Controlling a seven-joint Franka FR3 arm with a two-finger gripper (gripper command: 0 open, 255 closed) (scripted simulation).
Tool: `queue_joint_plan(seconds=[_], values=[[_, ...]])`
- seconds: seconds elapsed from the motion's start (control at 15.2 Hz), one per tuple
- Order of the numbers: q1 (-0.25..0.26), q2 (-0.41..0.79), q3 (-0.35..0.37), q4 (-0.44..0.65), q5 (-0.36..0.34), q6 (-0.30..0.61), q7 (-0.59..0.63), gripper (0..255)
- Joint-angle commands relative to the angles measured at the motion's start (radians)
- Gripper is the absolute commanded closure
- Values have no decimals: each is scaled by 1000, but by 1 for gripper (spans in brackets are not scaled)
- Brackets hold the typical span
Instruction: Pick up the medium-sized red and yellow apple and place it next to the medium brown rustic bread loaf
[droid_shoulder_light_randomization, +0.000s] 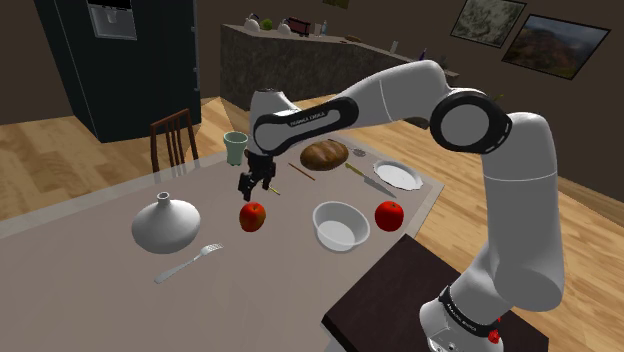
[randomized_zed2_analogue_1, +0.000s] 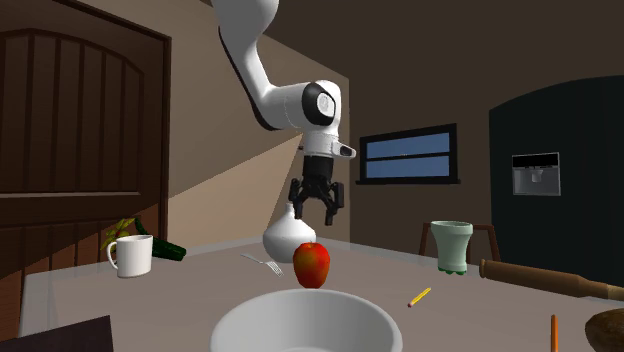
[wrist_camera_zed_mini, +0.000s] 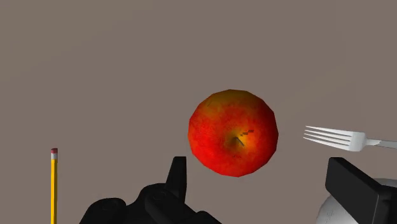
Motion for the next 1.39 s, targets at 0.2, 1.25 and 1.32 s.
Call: queue_joint_plan(seconds=[0.2,1.25,1.32], values=[[6,39,-3,-8,-6,48,2,0],[7,50,-4,-12,-7,63,3,255],[7,50,-4,-12,-7,63,3,255]])
